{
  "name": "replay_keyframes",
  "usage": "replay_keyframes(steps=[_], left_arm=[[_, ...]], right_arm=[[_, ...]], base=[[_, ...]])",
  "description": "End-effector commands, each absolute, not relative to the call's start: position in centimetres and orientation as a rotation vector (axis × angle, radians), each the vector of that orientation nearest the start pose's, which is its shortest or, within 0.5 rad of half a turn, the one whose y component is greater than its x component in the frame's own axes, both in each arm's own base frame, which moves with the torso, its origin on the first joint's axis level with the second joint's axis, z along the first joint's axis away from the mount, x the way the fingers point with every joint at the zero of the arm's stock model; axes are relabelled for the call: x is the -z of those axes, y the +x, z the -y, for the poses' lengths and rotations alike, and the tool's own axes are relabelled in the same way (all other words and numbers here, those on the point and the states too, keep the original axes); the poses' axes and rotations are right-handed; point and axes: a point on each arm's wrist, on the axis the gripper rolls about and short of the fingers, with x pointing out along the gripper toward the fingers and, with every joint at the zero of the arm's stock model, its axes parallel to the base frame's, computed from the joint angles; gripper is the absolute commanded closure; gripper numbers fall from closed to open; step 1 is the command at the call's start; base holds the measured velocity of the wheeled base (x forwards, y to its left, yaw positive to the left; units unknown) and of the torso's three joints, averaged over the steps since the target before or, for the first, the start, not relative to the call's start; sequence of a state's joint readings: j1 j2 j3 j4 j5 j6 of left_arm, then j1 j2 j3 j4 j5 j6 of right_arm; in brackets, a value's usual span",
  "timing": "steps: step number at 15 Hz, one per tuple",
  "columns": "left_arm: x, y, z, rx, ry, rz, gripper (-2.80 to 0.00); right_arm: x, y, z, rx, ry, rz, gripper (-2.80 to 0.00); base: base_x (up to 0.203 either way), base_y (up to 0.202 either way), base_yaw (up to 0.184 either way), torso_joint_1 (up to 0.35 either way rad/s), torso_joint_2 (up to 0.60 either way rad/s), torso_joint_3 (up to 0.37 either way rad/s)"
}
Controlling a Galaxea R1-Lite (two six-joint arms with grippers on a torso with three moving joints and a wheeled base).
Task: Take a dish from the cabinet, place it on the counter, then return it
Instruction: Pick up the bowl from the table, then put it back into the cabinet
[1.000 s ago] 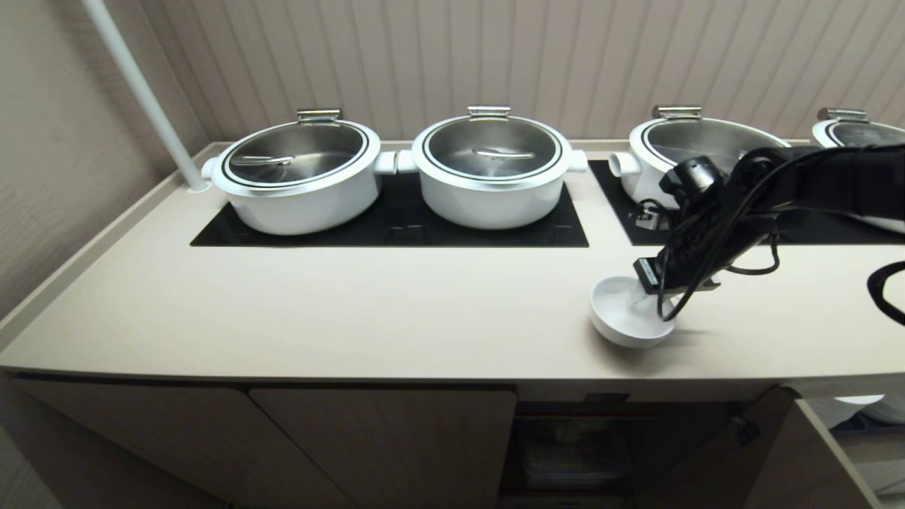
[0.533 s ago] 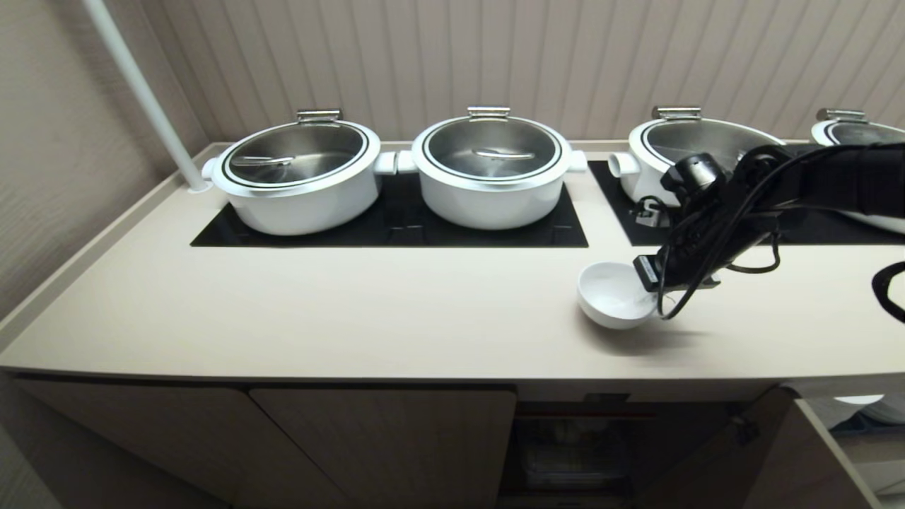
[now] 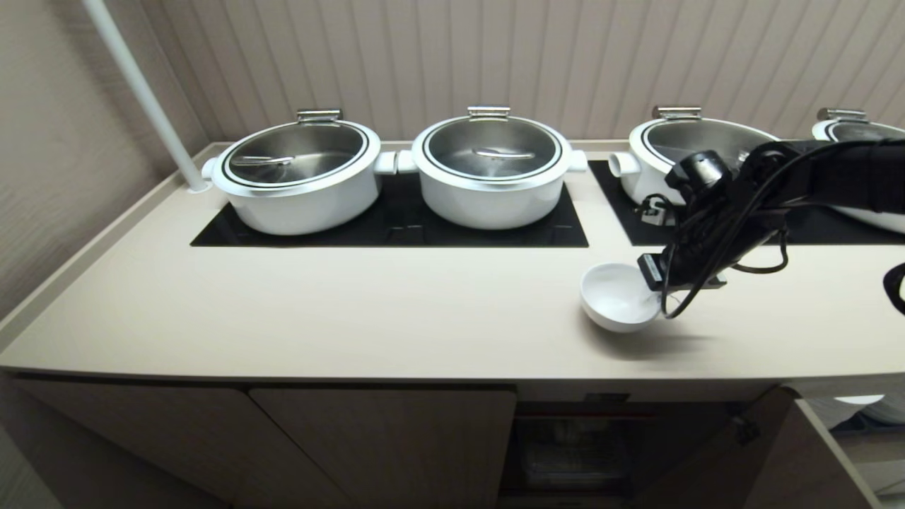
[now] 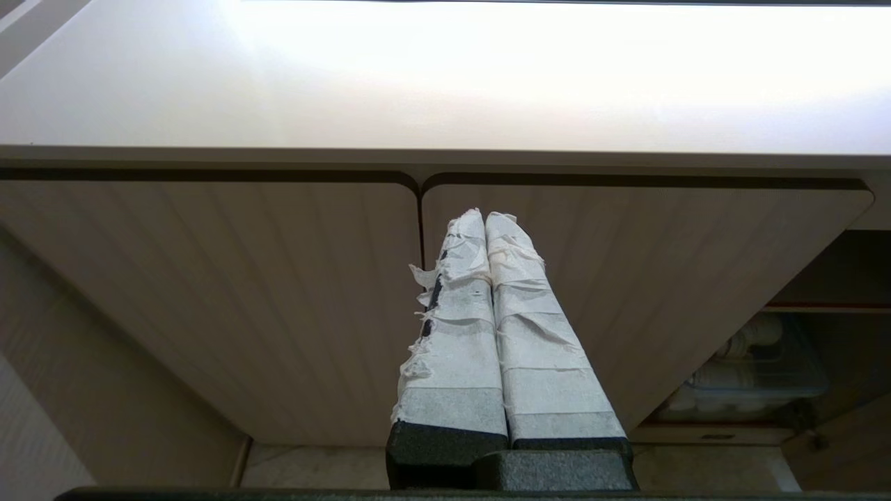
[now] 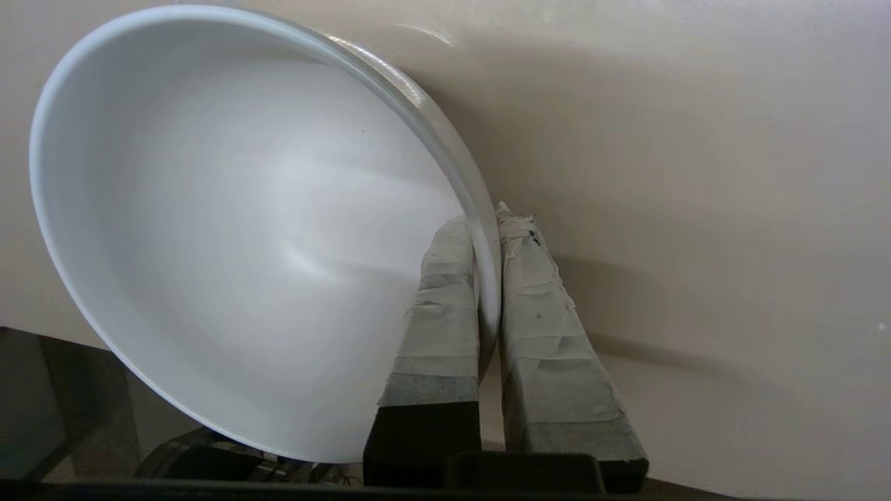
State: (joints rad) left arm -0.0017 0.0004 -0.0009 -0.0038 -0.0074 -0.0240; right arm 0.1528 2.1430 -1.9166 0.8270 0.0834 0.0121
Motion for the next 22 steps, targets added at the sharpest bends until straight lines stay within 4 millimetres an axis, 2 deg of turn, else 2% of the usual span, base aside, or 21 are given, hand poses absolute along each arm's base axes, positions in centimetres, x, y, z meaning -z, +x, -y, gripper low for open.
replay_keyframes(steps=[1, 3, 7, 12, 18, 22], left_arm=[[-7.6, -2.3, 0.0, 0.008, -0.025, 0.006, 0.0], [-7.6, -2.3, 0.0, 0.009, -0.025, 0.005, 0.0], [-7.6, -2.3, 0.0, 0.009, -0.025, 0.006, 0.0], [-7.6, -2.3, 0.0, 0.009, -0.025, 0.005, 0.0], [-7.6, -2.3, 0.0, 0.009, -0.025, 0.005, 0.0], [-7.6, -2.3, 0.0, 0.009, -0.025, 0.006, 0.0]], right_arm=[[-20.3, 38.7, -6.2, -0.209, -0.023, -1.057, 0.0], [-20.6, 38.2, -6.1, -0.205, -0.015, -1.056, 0.0], [-21.9, 36.8, -6.4, -0.144, 0.107, -1.044, 0.0], [-22.0, 34.4, -6.1, -0.111, 0.18, -1.031, 0.0], [-23.2, 29.9, -5.6, -0.124, 0.213, -0.952, 0.0], [-23.7, 25.8, -5.2, -0.148, 0.216, -0.946, 0.0]], base=[[0.0, 0.0, 0.0, 0.0, 0.0, 0.0], [0.0, 0.0, 0.0, 0.0, 0.0, 0.0], [0.0, 0.0, 0.0, 0.0, 0.0, 0.0], [0.0, 0.0, 0.0, 0.0, 0.0, 0.0], [0.0, 0.0, 0.0, 0.0, 0.0, 0.0], [0.0, 0.0, 0.0, 0.0, 0.0, 0.0]])
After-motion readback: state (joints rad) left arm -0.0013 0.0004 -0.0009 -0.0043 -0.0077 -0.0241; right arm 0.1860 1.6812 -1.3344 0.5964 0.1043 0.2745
